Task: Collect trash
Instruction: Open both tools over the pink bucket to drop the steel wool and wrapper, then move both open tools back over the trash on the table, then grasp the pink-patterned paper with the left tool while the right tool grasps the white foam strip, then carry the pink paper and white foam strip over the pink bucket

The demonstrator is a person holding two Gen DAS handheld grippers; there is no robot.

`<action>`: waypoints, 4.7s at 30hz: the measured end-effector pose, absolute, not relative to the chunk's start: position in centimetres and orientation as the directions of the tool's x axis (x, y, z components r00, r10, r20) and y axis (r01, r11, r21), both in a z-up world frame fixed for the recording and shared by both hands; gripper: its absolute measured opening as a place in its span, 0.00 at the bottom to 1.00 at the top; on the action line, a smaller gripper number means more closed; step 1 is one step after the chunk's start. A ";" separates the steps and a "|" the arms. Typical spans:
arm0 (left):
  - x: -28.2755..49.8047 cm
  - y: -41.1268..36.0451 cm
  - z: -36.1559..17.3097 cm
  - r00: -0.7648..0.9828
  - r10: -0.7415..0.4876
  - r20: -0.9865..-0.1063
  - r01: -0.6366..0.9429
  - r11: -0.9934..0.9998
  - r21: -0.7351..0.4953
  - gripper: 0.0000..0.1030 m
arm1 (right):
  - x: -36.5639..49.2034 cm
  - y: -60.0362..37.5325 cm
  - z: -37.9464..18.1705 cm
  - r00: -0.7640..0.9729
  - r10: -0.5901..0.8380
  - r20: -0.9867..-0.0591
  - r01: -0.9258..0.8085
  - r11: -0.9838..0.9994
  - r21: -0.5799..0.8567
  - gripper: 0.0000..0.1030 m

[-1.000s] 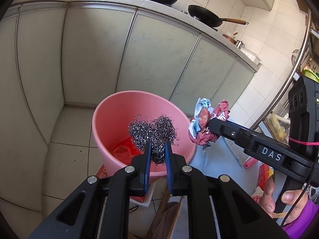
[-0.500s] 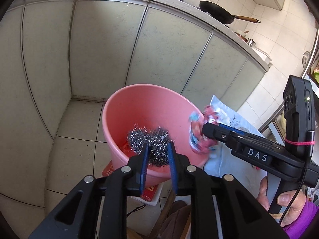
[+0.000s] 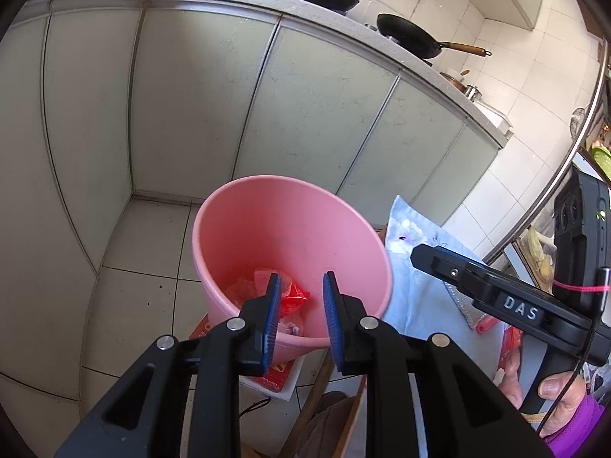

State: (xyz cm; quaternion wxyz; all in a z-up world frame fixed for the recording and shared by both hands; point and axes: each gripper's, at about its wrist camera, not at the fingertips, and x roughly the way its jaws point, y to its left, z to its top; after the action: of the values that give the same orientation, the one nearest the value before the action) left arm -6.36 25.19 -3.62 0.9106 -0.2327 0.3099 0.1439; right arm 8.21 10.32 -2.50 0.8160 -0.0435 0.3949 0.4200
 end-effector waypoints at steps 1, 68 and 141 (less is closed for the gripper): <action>-6.4 25.0 -3.5 0.769 0.115 -0.629 -0.401 0.852 -0.335 0.21 | 7.8 9.8 -2.2 0.345 0.652 -0.675 -0.722 0.644 0.254 0.41; -3.9 -0.4 -6.8 0.576 -0.230 -0.785 0.400 0.916 0.025 0.31 | 3.2 -16.3 -9.1 0.422 0.408 -0.810 -0.590 0.801 0.096 0.47; -6.2 21.4 0.4 0.845 0.107 -0.523 -0.213 0.966 -0.146 0.07 | 7.2 7.7 -0.8 0.334 0.633 -0.698 -0.769 0.611 0.186 0.24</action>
State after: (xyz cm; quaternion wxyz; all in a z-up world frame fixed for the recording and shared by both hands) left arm -6.21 21.40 0.43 0.9554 -0.0994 0.2652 0.0836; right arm 7.17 7.72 -0.76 0.8118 -0.0890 0.3827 0.4320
